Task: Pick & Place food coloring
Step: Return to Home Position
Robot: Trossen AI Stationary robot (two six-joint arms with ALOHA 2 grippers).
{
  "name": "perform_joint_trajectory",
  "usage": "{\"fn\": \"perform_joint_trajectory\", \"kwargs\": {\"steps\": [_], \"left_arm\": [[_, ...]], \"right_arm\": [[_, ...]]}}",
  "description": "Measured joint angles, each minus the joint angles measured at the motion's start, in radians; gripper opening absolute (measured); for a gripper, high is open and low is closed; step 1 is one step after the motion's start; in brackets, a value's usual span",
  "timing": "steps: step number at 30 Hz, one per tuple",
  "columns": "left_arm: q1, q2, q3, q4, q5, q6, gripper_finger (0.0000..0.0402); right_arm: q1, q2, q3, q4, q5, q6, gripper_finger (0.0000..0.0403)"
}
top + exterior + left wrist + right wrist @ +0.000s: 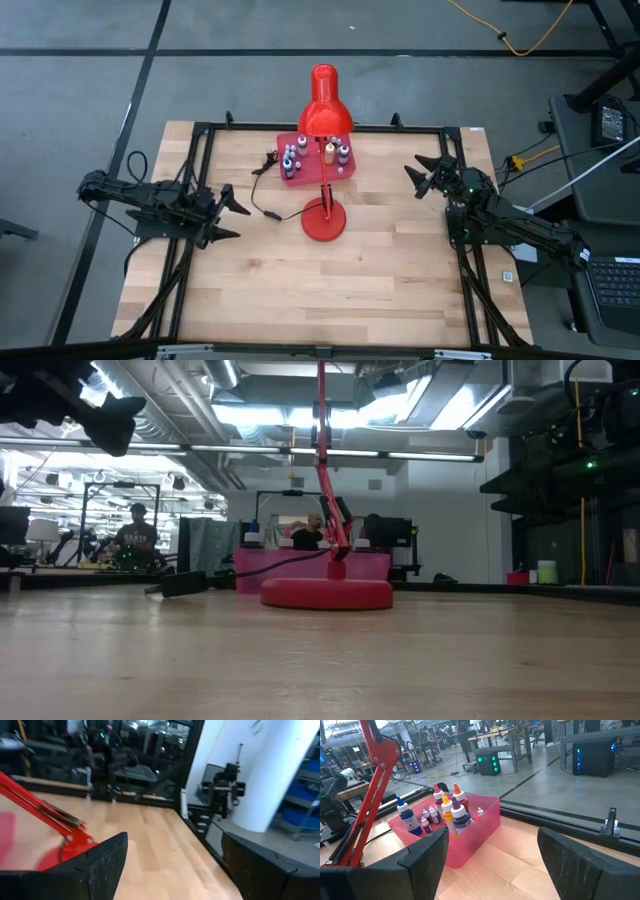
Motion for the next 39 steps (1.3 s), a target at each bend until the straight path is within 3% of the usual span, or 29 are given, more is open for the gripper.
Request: {"fn": "perform_joint_trajectory", "kwargs": {"steps": [7,12,22,28,32,39], "left_arm": [[0.01,-0.081,0.0,-0.012,-0.124,0.093,0.0316],[-0.01,-0.111,-0.001,-0.028,-0.12,0.14,0.0316],[-0.045,-0.111,-0.126,0.239,-0.125,0.156,0.0316],[-0.055,-0.112,-0.127,0.166,-0.13,0.187,0.0316],[-0.039,-0.112,-0.127,0.038,-0.187,0.175,0.0316],[-0.01,-0.103,-0.127,0.027,-0.101,0.205,0.0316]], "right_arm": [[0.0,0.0,0.0,0.0,0.0,0.0,0.0306],[0.0,0.0,0.0,0.0,0.0,0.0,0.0306],[0.0,0.0,0.0,0.0,0.0,0.0,0.0306],[0.0,0.0,0.0,0.0,0.0,-0.001,0.0306],[0.0,0.0,0.0,0.0,0.0,-0.001,0.0306],[0.0,0.0,0.0,-0.001,0.0,-0.001,0.0306]]}}
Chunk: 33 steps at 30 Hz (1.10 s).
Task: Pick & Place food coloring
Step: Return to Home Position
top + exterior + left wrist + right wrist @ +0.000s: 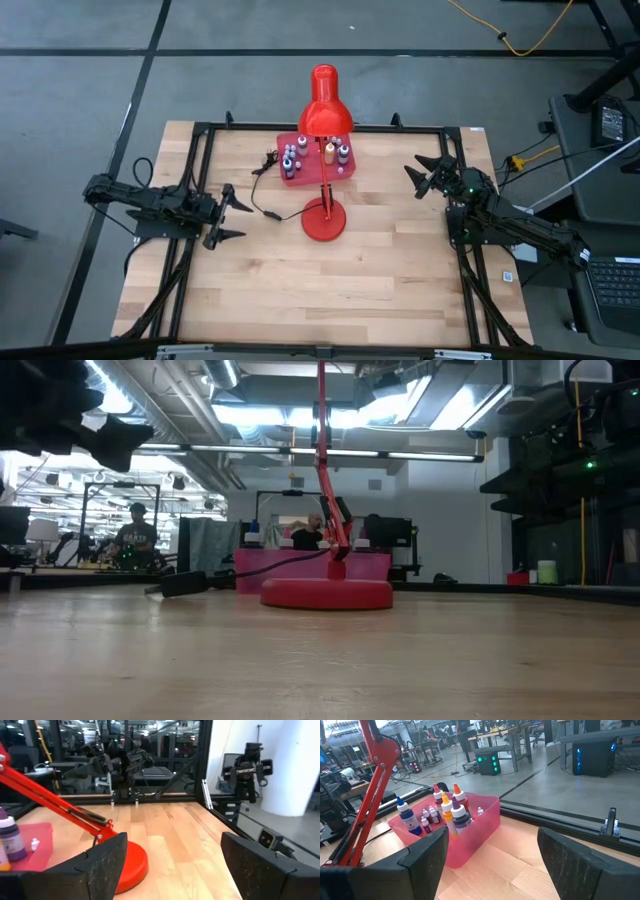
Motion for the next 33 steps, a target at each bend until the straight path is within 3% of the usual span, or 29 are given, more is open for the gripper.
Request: {"fn": "perform_joint_trajectory", "kwargs": {"steps": [9,21,33], "left_arm": [[0.0,0.008,0.0,-0.007,0.055,-0.105,0.0316],[0.078,0.193,0.0,0.003,-0.035,-0.352,0.0316],[0.081,0.251,0.0,0.007,-0.052,-0.253,0.0316]], "right_arm": [[0.0,0.0,0.0,0.0,0.0,0.0,0.0306],[0.0,0.0,0.0,0.0,0.0,0.001,0.0306],[0.0,0.0,0.0,0.0,0.0,0.0,0.0306]]}}
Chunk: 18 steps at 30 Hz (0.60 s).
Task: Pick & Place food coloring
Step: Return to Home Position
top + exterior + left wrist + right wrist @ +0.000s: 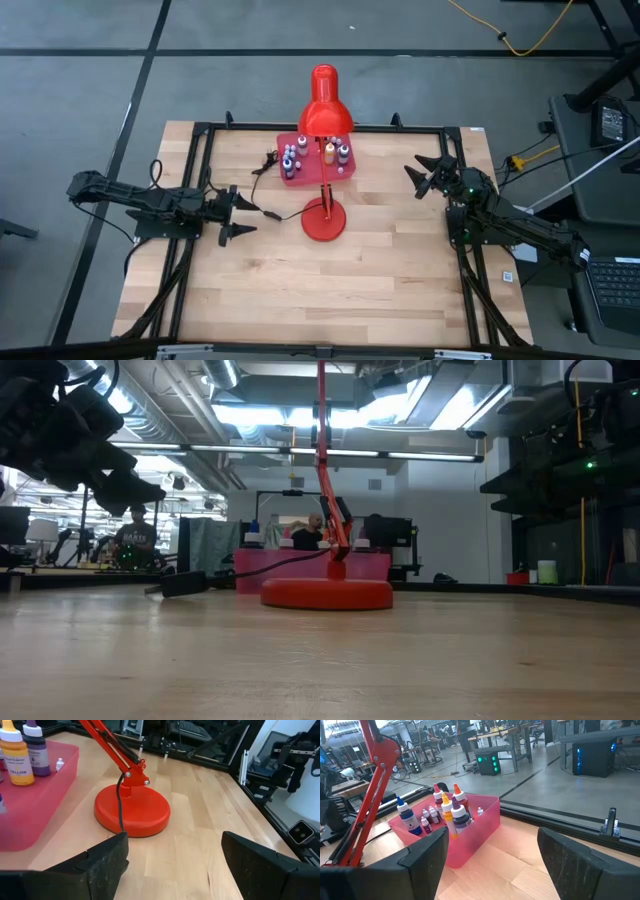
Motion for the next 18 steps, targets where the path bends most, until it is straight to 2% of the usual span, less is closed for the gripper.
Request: {"fn": "perform_joint_trajectory", "kwargs": {"steps": [9,18], "left_arm": [[0.001,0.001,0.0,0.002,-0.007,0.051,0.0316],[0.001,-0.016,0.0,0.088,-0.193,0.072,0.0316]], "right_arm": [[0.0,0.0,0.0,0.0,0.0,0.0,0.0306],[0.0,0.0,0.0,0.0,0.0,0.0,0.0306]]}}
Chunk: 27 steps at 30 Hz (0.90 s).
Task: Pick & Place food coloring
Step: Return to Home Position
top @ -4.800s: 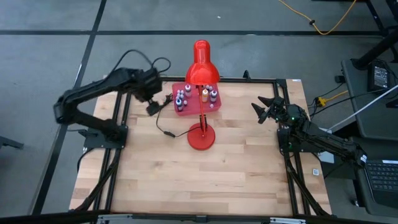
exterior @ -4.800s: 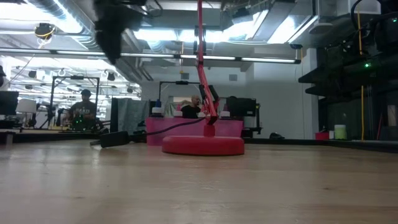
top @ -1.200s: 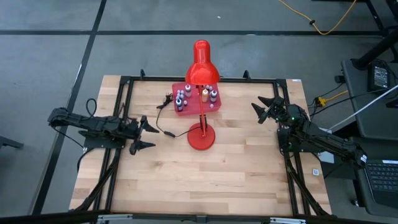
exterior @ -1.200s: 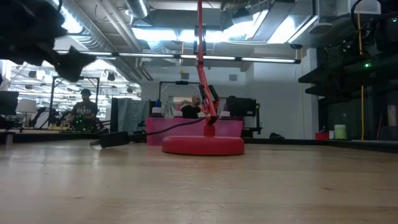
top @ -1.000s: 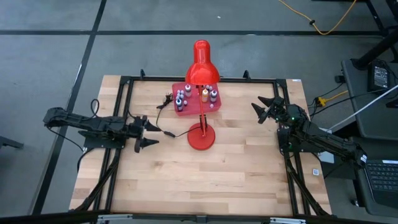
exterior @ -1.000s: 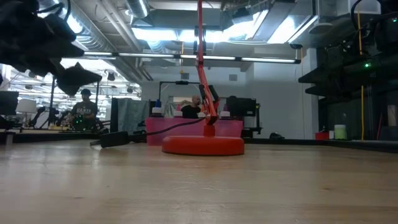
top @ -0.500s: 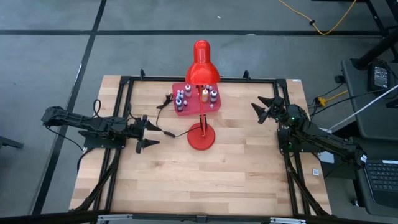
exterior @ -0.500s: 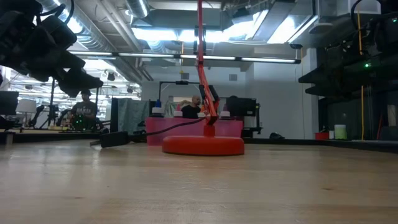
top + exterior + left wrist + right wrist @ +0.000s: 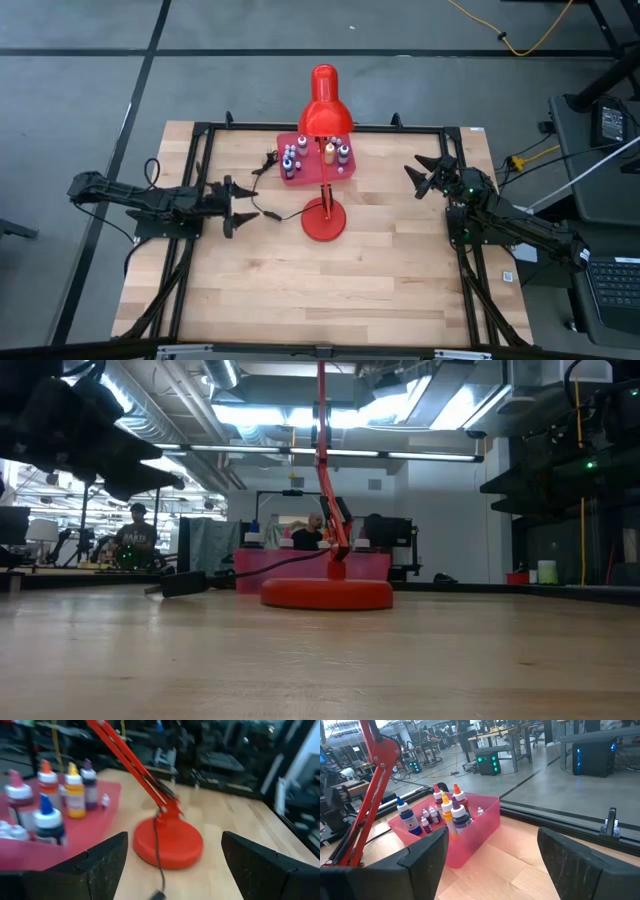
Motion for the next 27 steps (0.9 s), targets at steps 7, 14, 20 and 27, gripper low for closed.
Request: {"fn": "perform_joint_trajectory", "kwargs": {"steps": [7,14,20,27], "left_arm": [[0.0,-0.034,0.001,0.074,-0.095,0.024,0.0316],[0.0,-0.045,0.001,0.081,-0.126,0.027,0.0316],[0.0,-0.045,0.002,0.105,-0.103,0.026,0.0316],[0.0,-0.044,0.002,0.104,-0.102,0.026,0.0316]], "right_arm": [[0.0,0.0,0.0,0.0,0.0,0.001,0.0306],[0.0,0.0,0.0,0.0,0.0,0.0,0.0306],[0.0,0.0,0.0,0.0,0.0,0.0,0.0306],[0.0,0.0,0.0,0.0,0.0,0.001,0.0306]]}}
